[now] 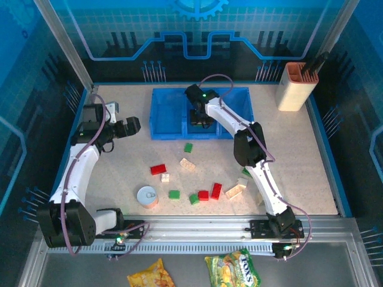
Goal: Sort the legos into containers by color
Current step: Place the lego in the container.
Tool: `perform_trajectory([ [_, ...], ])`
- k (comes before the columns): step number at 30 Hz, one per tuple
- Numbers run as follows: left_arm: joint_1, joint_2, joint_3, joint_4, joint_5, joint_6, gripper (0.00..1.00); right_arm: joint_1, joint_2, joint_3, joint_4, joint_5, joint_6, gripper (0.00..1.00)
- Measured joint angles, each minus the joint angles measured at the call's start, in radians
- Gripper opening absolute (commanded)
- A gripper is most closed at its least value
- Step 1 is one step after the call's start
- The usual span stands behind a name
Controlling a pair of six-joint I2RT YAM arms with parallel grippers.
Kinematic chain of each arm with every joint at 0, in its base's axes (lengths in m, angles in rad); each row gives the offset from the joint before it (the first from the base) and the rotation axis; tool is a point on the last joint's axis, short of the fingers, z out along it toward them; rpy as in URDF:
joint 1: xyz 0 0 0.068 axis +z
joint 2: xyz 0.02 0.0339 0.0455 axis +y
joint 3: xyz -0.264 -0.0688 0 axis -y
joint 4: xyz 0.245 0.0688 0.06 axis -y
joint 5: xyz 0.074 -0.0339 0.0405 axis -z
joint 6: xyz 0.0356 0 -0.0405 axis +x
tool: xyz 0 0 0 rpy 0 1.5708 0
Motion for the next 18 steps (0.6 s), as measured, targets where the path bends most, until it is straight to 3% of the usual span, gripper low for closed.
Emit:
perform_trajectory([
  [18,0.000,-0.019,-0.012,0.000,0.000,0.000,0.99,-0.011,0.051,0.022,-0.005,-0.005,0.007,0.59],
])
